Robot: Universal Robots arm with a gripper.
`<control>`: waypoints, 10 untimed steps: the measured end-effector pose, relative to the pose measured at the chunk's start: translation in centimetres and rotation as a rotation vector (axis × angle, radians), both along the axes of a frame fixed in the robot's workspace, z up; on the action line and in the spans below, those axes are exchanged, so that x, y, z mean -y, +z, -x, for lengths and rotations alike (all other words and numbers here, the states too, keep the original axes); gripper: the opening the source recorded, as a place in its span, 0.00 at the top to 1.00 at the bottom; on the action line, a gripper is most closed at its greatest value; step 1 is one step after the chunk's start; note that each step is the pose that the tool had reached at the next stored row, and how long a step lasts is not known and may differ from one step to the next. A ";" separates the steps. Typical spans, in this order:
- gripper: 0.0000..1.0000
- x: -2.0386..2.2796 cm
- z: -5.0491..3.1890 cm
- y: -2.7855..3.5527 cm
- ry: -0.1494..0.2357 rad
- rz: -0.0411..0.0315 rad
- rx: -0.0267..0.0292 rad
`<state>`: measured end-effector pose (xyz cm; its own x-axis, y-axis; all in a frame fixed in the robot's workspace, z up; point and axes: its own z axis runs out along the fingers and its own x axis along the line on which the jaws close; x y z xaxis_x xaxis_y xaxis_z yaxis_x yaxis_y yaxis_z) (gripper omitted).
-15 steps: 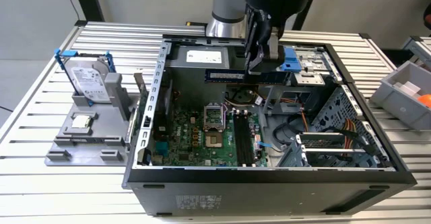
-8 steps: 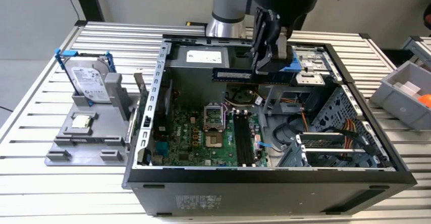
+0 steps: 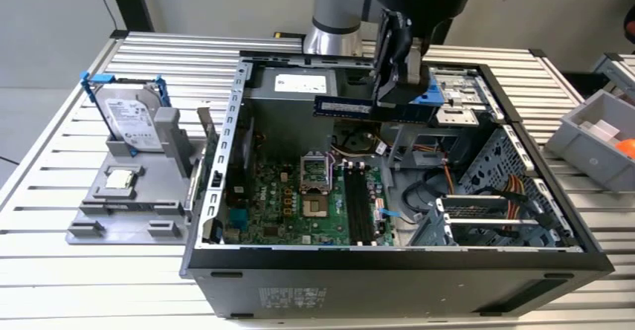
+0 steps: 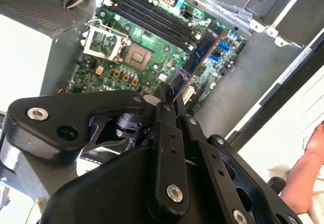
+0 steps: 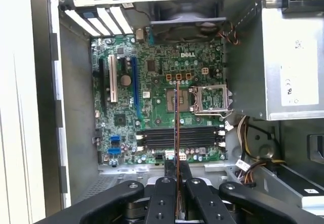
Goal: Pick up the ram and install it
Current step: 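Pick up the ram and move it above insertion slot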
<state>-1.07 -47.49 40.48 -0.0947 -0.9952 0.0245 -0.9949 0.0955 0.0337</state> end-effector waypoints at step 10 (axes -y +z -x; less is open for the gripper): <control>1.00 -0.22 -0.11 0.00 -0.010 0.0000 0.0000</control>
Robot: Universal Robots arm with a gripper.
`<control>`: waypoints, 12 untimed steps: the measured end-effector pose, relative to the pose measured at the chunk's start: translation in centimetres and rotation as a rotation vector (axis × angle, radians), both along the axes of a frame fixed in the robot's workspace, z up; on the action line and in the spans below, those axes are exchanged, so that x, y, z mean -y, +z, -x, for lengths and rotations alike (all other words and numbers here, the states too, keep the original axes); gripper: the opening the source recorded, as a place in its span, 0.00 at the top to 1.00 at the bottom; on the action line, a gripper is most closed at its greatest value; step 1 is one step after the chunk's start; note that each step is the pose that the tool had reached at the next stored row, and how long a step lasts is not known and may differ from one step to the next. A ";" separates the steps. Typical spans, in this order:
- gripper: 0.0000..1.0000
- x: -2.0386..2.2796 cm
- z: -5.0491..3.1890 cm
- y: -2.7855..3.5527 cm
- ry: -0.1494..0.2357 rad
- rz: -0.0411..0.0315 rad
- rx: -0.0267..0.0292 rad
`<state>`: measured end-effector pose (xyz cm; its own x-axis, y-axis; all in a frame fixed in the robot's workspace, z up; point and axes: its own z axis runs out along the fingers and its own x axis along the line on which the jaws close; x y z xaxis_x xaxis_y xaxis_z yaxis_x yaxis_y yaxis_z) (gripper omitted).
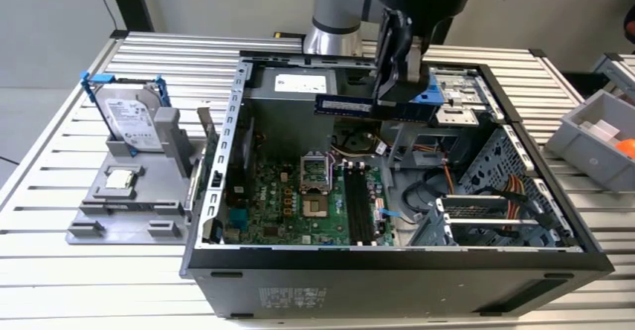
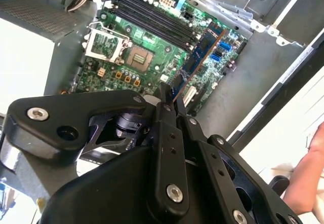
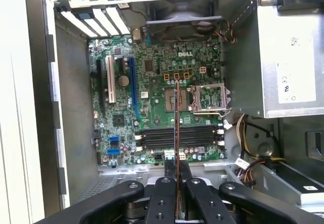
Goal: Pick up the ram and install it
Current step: 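Pick up the ram and move it above insertion slot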
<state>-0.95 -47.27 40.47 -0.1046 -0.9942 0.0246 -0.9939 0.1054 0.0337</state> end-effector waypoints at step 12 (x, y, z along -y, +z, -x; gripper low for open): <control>1.00 -0.49 -0.57 -0.02 0.000 0.0000 0.0013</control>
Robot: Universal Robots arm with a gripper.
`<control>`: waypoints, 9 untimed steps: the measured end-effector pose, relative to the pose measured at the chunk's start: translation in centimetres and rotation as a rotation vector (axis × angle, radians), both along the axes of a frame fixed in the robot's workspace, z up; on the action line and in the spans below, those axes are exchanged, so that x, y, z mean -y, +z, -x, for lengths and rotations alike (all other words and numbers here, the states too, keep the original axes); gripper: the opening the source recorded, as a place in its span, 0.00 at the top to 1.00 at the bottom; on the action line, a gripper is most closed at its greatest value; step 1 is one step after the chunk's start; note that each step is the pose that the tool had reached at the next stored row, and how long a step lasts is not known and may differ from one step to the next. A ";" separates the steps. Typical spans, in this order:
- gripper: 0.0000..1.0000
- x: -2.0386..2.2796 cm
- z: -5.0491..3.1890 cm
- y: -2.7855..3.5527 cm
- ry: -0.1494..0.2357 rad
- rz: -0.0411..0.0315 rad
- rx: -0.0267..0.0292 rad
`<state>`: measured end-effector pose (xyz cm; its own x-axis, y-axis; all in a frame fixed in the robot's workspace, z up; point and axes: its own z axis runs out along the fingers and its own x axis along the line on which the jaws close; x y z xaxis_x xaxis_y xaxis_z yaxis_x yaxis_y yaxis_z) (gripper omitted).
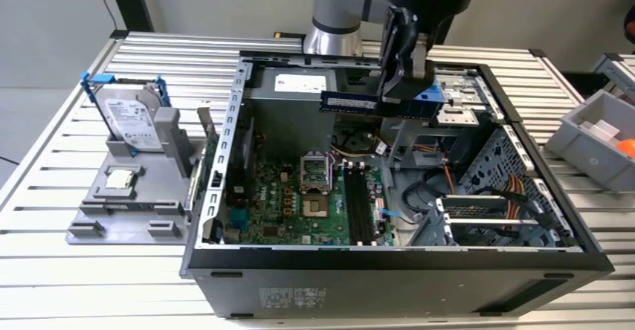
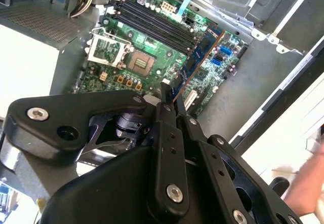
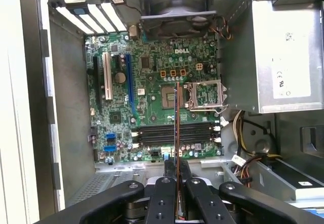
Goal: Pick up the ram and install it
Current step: 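Pick up the ram and move it above insertion slot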
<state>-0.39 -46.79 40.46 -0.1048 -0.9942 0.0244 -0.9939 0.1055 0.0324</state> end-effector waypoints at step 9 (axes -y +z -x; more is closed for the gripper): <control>1.00 -0.21 -0.01 -0.08 0.000 -0.0001 0.0043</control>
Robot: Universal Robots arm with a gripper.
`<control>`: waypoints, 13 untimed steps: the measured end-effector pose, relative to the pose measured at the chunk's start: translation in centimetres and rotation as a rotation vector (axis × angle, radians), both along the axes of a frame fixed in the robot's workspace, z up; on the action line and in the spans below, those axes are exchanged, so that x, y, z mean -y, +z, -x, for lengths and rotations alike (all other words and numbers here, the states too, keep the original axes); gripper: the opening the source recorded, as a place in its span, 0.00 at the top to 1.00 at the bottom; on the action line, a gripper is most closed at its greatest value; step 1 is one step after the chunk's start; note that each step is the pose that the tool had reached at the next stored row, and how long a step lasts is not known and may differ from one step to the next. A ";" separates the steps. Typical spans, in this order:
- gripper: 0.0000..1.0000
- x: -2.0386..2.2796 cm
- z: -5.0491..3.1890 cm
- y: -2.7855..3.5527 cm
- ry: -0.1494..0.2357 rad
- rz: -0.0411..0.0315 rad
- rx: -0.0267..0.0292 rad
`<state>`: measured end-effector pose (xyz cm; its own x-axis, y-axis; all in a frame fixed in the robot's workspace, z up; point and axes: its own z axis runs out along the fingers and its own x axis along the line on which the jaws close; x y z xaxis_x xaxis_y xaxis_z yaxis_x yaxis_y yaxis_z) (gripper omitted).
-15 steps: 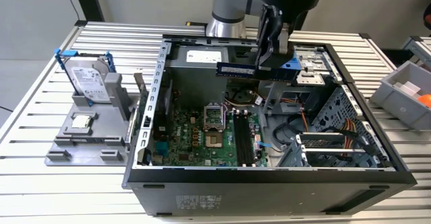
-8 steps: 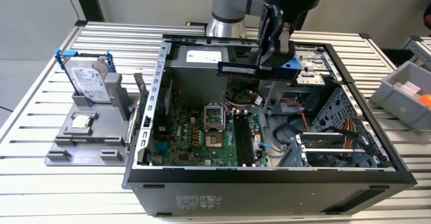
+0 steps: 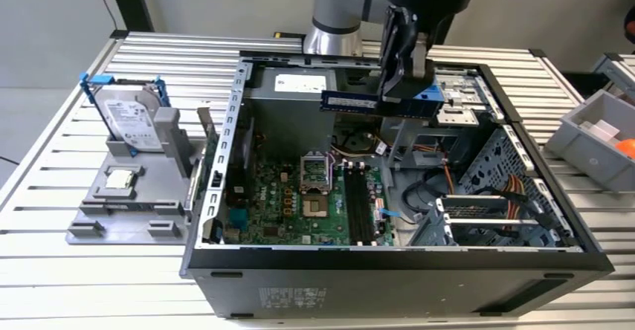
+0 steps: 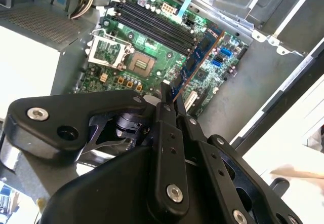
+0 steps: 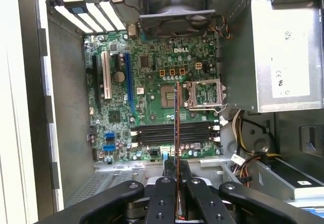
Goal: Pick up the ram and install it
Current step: 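Pick up the ram and move it above insertion slot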
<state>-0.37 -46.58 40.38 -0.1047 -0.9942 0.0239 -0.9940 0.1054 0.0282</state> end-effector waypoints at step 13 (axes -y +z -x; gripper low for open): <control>1.00 -0.11 0.01 -0.03 0.000 0.0001 0.0002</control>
